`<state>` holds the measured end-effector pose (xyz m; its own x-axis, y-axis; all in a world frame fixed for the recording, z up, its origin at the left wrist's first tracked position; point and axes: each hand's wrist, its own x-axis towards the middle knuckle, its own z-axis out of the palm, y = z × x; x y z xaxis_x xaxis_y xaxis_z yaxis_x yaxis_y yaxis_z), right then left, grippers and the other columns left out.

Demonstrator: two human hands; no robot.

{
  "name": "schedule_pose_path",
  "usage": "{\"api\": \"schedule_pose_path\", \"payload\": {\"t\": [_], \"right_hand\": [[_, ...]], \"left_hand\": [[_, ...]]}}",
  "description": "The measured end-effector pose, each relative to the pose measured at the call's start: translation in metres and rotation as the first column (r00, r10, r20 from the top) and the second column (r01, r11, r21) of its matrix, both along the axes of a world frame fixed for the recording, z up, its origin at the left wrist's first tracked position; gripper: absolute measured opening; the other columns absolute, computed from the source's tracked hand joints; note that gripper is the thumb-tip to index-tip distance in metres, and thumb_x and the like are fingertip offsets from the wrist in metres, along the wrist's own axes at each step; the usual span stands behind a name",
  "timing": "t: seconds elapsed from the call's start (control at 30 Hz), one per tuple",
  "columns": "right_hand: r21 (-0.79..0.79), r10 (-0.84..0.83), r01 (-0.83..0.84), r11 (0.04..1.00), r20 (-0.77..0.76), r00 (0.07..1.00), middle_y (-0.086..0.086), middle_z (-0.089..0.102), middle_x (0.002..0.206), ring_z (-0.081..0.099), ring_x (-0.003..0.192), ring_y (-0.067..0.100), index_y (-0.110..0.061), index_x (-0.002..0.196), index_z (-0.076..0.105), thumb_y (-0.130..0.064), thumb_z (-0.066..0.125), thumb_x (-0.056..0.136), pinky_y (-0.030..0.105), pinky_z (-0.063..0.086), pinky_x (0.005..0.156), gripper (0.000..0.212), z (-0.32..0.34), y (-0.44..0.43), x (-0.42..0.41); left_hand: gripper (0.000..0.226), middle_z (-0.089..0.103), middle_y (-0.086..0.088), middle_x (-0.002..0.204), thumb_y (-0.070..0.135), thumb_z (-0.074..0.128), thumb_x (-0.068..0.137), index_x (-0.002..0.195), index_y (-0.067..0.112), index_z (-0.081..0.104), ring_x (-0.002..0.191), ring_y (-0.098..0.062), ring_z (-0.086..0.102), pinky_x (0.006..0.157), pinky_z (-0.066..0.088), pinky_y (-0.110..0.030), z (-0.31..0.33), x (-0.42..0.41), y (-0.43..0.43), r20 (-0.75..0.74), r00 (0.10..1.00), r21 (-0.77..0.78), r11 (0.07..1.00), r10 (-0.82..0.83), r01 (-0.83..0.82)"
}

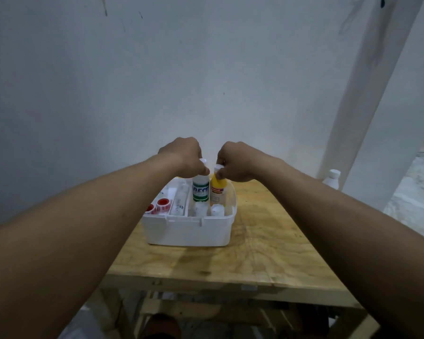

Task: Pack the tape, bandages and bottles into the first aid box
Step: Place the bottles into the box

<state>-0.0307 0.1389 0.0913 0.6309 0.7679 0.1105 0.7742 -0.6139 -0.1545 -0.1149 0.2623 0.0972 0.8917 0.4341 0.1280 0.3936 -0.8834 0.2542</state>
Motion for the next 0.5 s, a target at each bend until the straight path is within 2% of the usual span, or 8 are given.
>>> {"api": "schedule_pose_path", "payload": {"t": [0.27,0.5], "right_hand": [[-0.057,0.001,0.001,0.998,0.026,1.0,0.006,0.07,0.097,0.065,0.085,0.022,-0.009,0.11,0.069,-0.028,0.075,0.087,0.038,0.059,0.079,0.03,-0.015,0.002,0.002],[-0.067,0.0,0.002,0.998,0.033,0.999,0.007,0.07,0.098,0.065,0.085,0.023,-0.008,0.111,0.068,-0.026,0.074,0.088,0.038,0.059,0.08,0.03,-0.021,0.002,0.0]], "left_hand": [[0.049,0.07,-0.002,0.111,0.051,0.076,0.079,0.113,0.017,0.068,0.095,-0.026,0.063,0.089,0.052,-0.045,-0.012,0.003,0.001,-0.079,0.997,0.082,0.997,0.009,-0.003],[0.047,0.068,0.0,0.1,0.054,0.073,0.079,0.111,0.021,0.068,0.095,-0.025,0.058,0.088,0.044,-0.042,-0.018,0.007,-0.003,-0.089,0.996,0.185,0.983,0.022,-0.005]]}}
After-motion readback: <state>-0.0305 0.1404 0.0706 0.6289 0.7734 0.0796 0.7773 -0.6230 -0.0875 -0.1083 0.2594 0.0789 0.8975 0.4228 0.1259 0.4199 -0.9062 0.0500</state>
